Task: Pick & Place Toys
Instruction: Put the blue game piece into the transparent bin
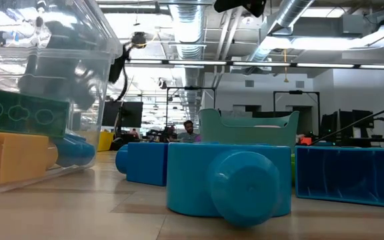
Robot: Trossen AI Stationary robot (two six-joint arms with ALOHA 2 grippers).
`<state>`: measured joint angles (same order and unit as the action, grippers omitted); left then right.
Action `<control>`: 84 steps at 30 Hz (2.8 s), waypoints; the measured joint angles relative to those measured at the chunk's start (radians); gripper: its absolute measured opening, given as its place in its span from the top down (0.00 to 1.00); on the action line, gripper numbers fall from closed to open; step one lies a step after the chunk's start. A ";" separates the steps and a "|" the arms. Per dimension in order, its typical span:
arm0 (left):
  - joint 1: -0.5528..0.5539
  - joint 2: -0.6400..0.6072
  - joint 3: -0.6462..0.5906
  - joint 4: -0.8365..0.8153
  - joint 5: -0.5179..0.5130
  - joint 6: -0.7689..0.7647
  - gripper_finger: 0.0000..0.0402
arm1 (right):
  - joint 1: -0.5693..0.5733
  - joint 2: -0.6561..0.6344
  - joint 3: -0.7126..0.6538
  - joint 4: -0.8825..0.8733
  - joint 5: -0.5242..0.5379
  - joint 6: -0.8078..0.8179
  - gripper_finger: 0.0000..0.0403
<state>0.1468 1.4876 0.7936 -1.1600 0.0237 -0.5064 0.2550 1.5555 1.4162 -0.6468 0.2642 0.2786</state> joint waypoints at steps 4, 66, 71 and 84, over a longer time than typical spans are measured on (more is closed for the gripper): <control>0.063 -0.110 0.061 -0.007 -0.036 -0.008 0.68 | -0.002 0.000 0.000 0.000 0.000 -0.013 1.00; -0.608 -0.191 0.265 0.038 0.030 -0.724 0.68 | -0.055 0.000 0.000 -0.008 -0.001 -0.053 1.00; -0.598 -0.191 0.265 -0.016 -0.015 -0.699 0.68 | -0.055 0.000 0.000 -0.012 -0.001 -0.053 1.00; -0.576 -0.191 0.265 0.021 -0.074 -0.418 0.68 | -0.055 0.000 0.000 -0.012 -0.001 -0.052 1.00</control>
<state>-0.4297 1.2968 1.0584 -1.1388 -0.0498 -0.9242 0.1997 1.5555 1.4162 -0.6590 0.2630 0.2268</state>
